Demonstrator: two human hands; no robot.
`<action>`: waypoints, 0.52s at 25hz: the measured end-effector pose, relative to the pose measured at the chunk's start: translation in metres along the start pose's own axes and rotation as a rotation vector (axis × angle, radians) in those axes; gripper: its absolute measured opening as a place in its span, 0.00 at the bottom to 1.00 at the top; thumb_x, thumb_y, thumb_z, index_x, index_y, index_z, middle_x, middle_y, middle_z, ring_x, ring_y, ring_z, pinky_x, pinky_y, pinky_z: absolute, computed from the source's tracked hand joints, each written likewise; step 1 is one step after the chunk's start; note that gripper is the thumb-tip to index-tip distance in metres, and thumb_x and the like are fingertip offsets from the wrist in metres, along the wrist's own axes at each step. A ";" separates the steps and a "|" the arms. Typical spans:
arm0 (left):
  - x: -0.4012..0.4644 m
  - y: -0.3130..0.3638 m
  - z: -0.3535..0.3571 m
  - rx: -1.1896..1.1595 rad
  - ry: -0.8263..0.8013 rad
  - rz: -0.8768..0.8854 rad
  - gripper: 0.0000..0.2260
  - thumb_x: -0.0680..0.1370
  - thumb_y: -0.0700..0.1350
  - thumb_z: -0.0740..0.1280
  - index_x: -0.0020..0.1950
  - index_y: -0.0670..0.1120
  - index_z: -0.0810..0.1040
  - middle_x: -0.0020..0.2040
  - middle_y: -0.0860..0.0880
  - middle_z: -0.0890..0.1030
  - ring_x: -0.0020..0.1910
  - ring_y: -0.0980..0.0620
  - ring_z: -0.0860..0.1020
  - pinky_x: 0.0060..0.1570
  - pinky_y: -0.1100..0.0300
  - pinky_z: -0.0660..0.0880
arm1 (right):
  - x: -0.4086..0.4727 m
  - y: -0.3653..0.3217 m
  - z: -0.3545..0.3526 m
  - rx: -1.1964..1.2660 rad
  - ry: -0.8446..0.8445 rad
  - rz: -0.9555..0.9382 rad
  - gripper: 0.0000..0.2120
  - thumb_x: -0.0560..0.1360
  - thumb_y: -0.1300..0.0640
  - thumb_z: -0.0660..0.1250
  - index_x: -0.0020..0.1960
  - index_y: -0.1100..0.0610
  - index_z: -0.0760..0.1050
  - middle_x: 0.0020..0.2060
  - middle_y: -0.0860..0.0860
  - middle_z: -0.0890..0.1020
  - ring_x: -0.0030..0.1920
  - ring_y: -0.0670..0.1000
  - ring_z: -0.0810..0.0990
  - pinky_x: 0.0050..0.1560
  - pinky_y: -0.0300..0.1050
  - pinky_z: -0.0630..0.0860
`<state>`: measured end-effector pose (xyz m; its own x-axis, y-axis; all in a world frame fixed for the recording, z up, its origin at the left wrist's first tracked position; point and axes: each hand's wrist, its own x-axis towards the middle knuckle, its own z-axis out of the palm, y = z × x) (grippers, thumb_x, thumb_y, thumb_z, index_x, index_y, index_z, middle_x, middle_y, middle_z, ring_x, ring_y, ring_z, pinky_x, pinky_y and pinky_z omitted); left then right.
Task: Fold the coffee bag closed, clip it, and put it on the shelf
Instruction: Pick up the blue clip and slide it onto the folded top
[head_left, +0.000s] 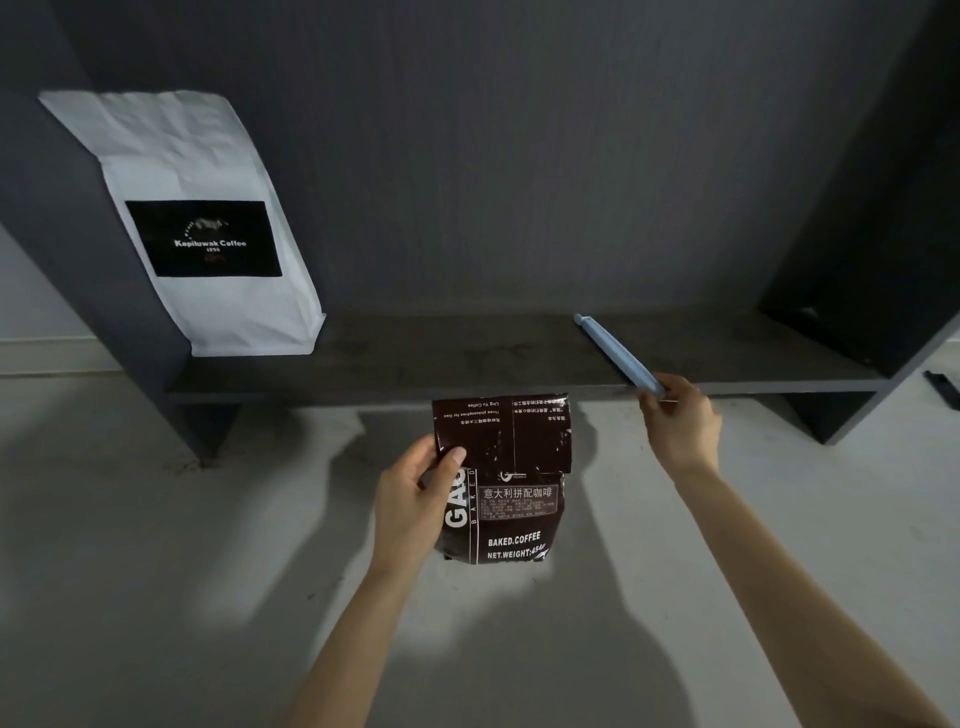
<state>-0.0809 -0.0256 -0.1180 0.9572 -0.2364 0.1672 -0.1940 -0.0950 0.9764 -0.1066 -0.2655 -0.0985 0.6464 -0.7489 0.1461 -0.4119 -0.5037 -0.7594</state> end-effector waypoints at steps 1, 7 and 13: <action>0.000 0.000 0.000 -0.001 0.001 -0.001 0.14 0.74 0.40 0.64 0.39 0.61 0.76 0.37 0.71 0.81 0.42 0.68 0.79 0.46 0.69 0.75 | -0.003 -0.002 -0.001 0.053 -0.009 0.032 0.14 0.75 0.57 0.60 0.59 0.61 0.71 0.51 0.63 0.79 0.45 0.60 0.76 0.45 0.52 0.74; -0.002 0.000 0.001 -0.056 0.010 0.004 0.10 0.74 0.38 0.64 0.52 0.51 0.76 0.43 0.62 0.82 0.46 0.66 0.79 0.49 0.70 0.74 | -0.030 -0.024 -0.018 0.607 -0.036 0.177 0.08 0.76 0.57 0.59 0.51 0.58 0.74 0.42 0.53 0.82 0.47 0.53 0.79 0.53 0.47 0.76; -0.005 0.015 0.002 -0.144 0.087 0.024 0.17 0.72 0.31 0.64 0.45 0.53 0.66 0.46 0.51 0.77 0.44 0.64 0.79 0.49 0.71 0.74 | -0.064 -0.044 -0.045 1.068 -0.158 0.200 0.08 0.76 0.60 0.59 0.42 0.56 0.76 0.28 0.48 0.84 0.37 0.45 0.83 0.42 0.34 0.80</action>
<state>-0.0893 -0.0280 -0.1049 0.9687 -0.1519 0.1961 -0.1906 0.0506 0.9804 -0.1587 -0.2152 -0.0458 0.7363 -0.6735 -0.0657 0.2008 0.3102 -0.9292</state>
